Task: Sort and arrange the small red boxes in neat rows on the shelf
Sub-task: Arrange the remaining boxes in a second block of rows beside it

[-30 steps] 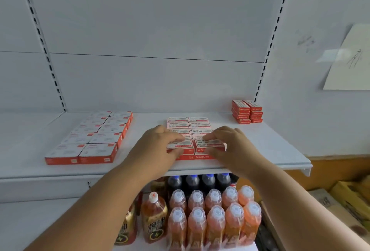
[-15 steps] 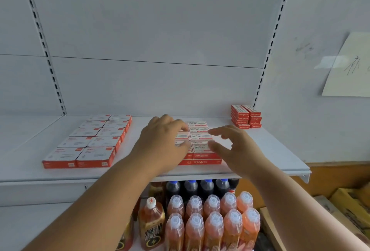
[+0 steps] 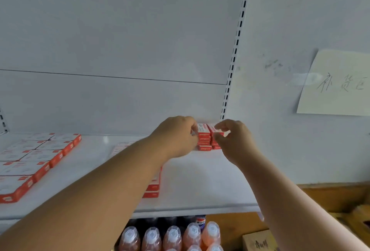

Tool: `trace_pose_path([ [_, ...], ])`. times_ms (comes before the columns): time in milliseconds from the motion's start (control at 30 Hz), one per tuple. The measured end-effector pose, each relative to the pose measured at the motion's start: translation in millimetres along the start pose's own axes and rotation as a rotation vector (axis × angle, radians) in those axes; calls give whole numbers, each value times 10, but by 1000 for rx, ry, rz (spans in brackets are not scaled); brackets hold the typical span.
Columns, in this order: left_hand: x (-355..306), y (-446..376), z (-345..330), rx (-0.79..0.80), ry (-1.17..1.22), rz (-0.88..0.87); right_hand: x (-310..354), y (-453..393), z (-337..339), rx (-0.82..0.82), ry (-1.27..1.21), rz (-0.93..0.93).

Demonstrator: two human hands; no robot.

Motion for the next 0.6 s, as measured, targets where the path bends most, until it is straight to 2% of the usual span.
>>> trace_pose_path([
  [200,76,-751,-284,25,23,277,-375,-528,-206,257,129,-118],
  [333,206,-889,-480,56,61,409,-535,-627,-355,360,116,-143],
  [467,294,-874,-484,15,257,484,-582,-651,-328,376,-18,-165],
  [600,321,-761,-471,-56,543,500,-532,-639,-246,311,-155,-123],
])
Point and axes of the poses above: each hand's wrist, its own y-axis away from the middle knuckle, its own z-axis out of the back of the hand, x = y × z, the point moved 9 cm from there along -y, towards the middle knuckle, and after that the axes turned 8 degrees about x, right-handed, at the moved point
